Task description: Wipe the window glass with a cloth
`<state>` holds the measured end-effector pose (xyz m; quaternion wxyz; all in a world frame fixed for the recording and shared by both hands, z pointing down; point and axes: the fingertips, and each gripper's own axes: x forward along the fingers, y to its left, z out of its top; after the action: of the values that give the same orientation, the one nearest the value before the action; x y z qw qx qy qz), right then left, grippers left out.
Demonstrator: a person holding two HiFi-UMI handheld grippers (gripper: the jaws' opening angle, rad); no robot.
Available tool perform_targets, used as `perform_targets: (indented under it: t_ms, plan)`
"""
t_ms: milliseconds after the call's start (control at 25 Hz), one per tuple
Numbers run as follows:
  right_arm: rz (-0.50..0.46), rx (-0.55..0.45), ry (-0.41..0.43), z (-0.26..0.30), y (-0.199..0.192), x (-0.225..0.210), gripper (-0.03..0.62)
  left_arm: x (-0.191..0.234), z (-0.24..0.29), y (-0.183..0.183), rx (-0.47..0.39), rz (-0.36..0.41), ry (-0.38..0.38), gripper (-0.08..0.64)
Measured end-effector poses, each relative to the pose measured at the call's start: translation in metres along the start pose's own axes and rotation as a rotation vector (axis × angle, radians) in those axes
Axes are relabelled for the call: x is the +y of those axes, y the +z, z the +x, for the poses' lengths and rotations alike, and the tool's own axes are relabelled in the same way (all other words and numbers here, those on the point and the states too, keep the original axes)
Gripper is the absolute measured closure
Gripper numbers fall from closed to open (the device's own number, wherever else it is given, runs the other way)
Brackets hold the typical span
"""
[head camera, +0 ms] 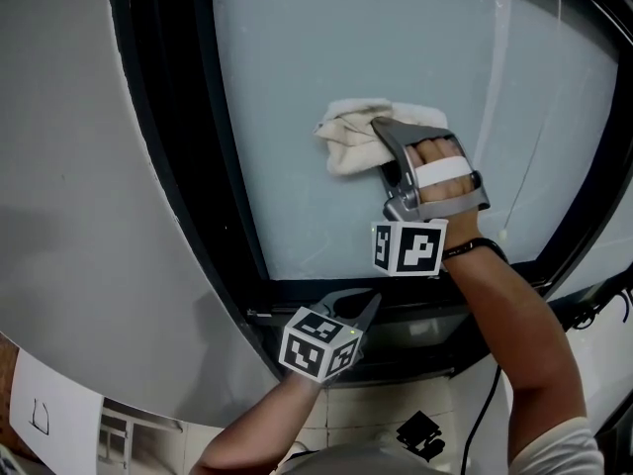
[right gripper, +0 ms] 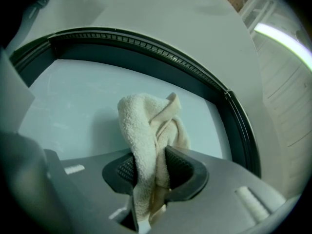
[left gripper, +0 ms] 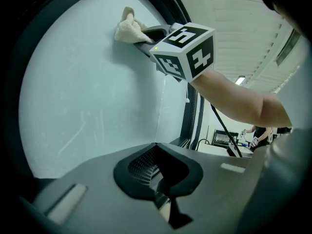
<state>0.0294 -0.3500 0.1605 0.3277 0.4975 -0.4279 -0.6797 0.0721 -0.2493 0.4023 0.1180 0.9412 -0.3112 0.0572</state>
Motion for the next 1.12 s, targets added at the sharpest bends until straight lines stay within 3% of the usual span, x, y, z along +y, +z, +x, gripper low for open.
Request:
perform_targets:
  t_ms: [1120]
  plan:
    - [0.045, -0.022, 0.093, -0.039, 0.012, 0.081, 0.477, 0.007, 0.001, -0.029, 0.035, -0.034, 0.011, 0.545]
